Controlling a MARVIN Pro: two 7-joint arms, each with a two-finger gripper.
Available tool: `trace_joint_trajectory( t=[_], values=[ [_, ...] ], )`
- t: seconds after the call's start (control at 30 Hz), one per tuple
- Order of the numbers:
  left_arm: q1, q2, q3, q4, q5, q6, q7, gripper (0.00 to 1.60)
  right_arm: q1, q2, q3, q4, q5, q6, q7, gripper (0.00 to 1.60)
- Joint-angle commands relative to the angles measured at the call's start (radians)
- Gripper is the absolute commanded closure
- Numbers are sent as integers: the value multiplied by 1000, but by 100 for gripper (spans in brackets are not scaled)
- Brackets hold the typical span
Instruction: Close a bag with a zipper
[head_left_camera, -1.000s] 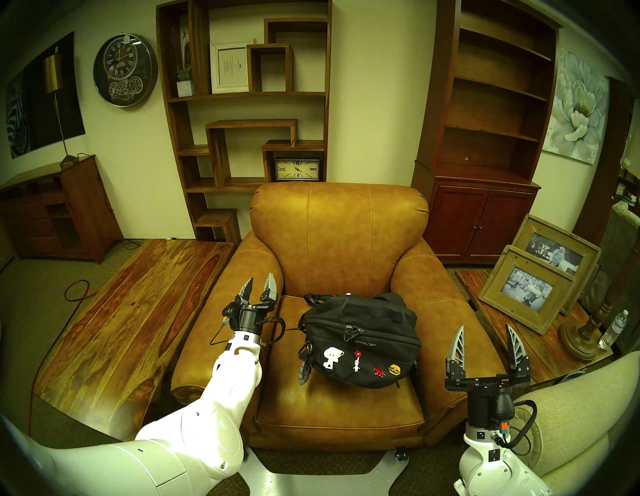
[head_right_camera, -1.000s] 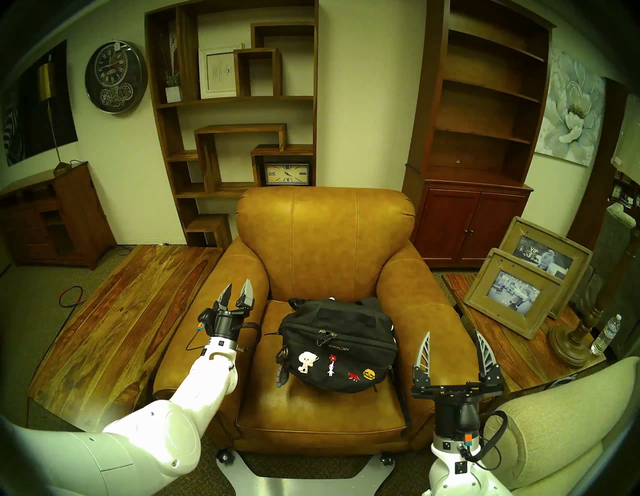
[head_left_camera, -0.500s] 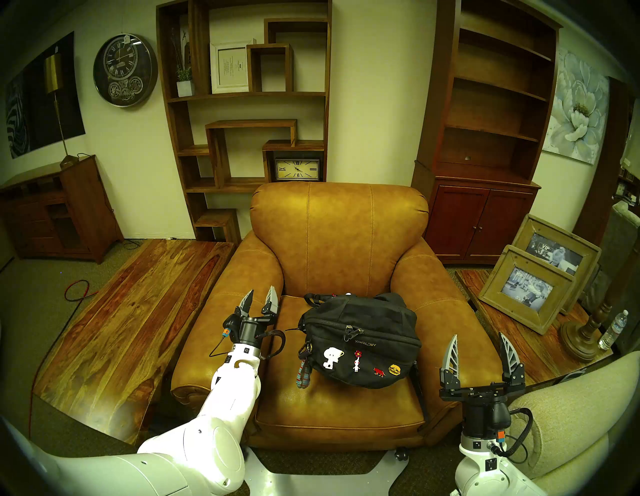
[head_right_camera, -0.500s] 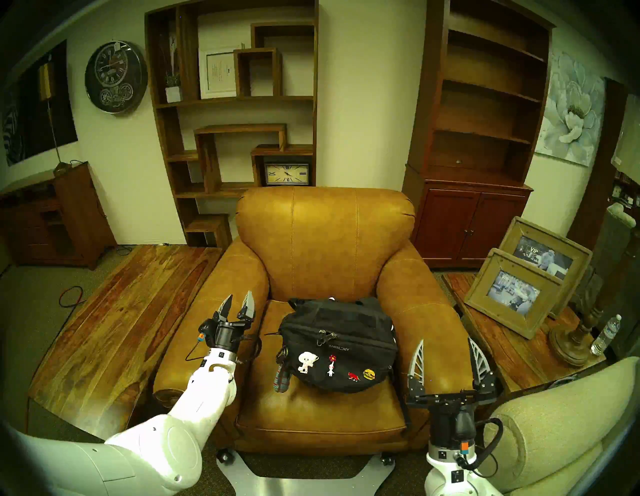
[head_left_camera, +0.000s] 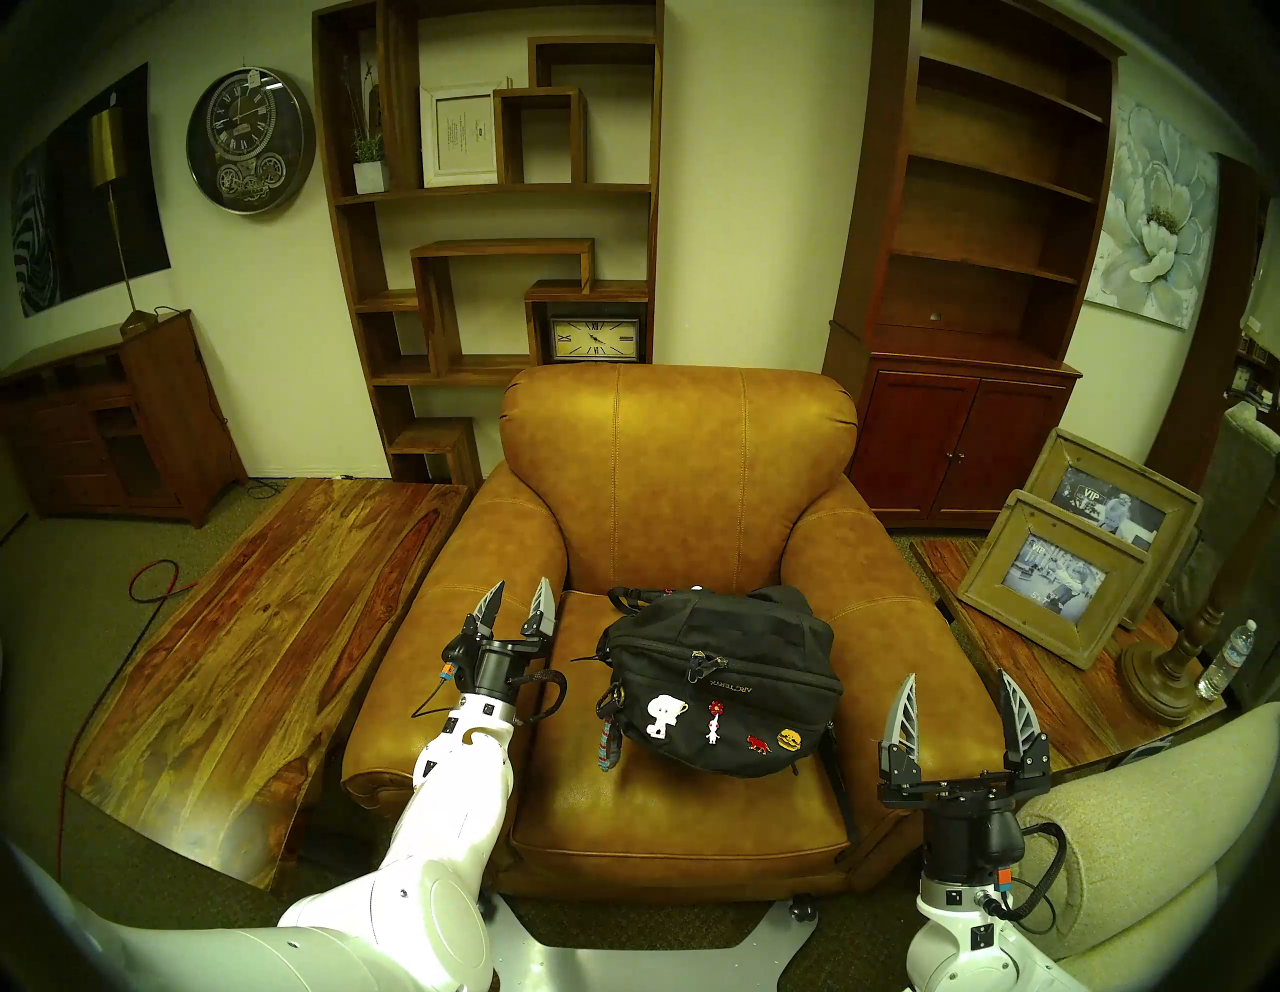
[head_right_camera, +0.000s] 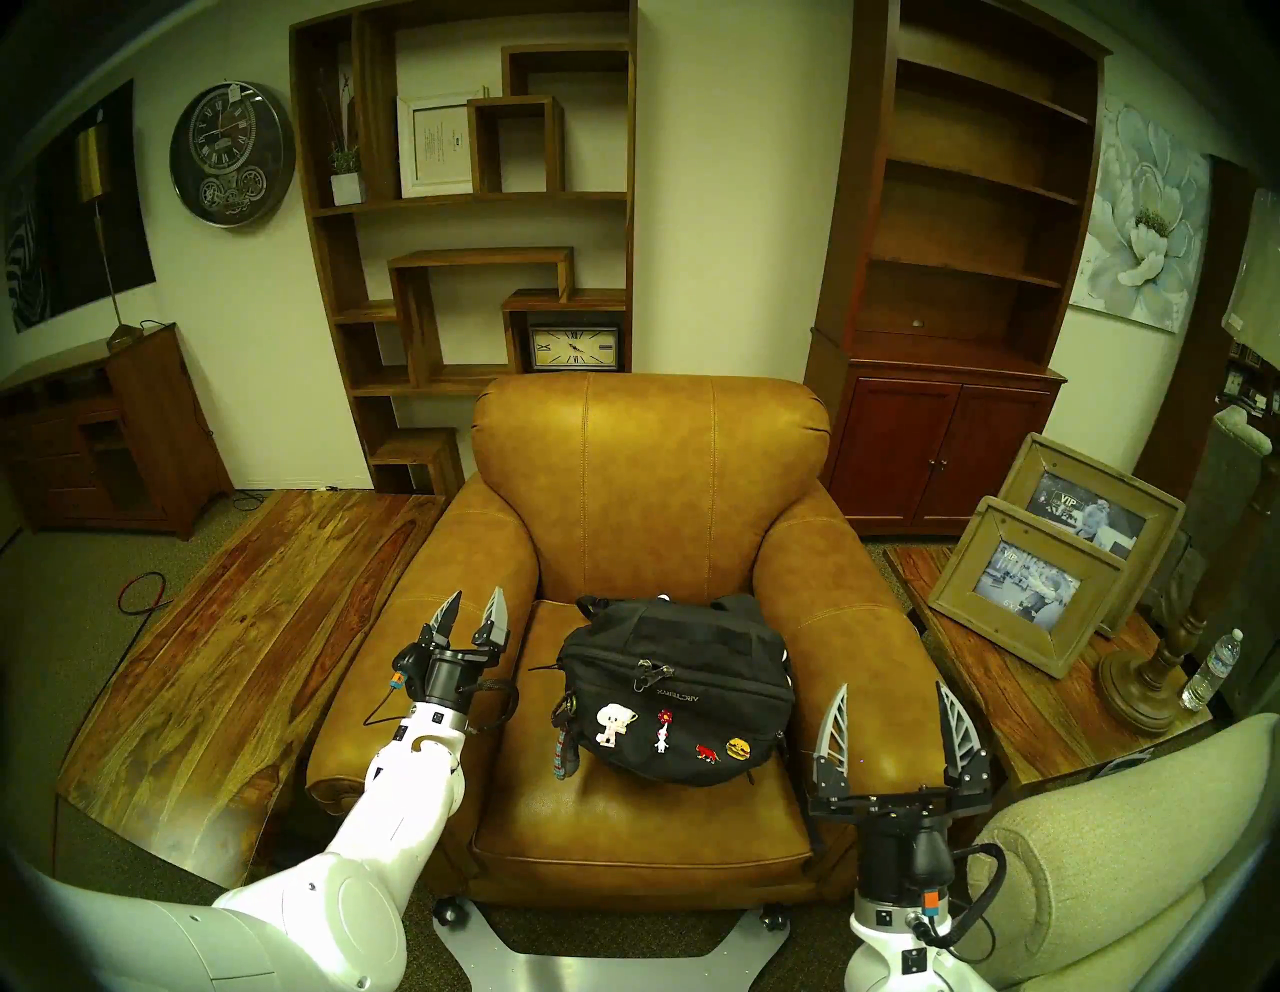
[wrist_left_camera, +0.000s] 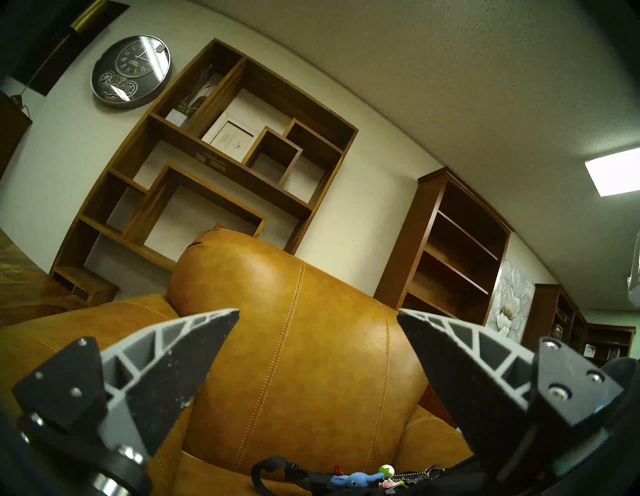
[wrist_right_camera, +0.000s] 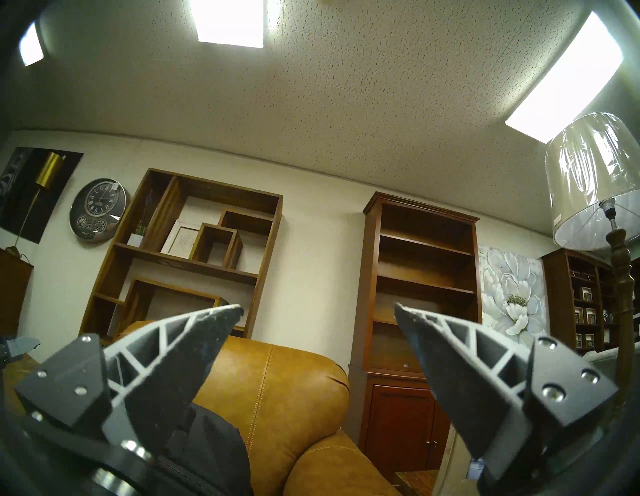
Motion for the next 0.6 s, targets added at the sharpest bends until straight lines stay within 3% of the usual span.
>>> trace_joint_trajectory(
  t=[0.0, 0.57],
  values=[
    [16, -13, 3, -75, 3, -3, -3, 0, -7, 2, 4, -32, 5, 0, -3, 0],
    [90, -48, 7, -232, 30, 8, 2, 0, -26, 9, 10, -54, 27, 2, -2, 0]
  ],
)
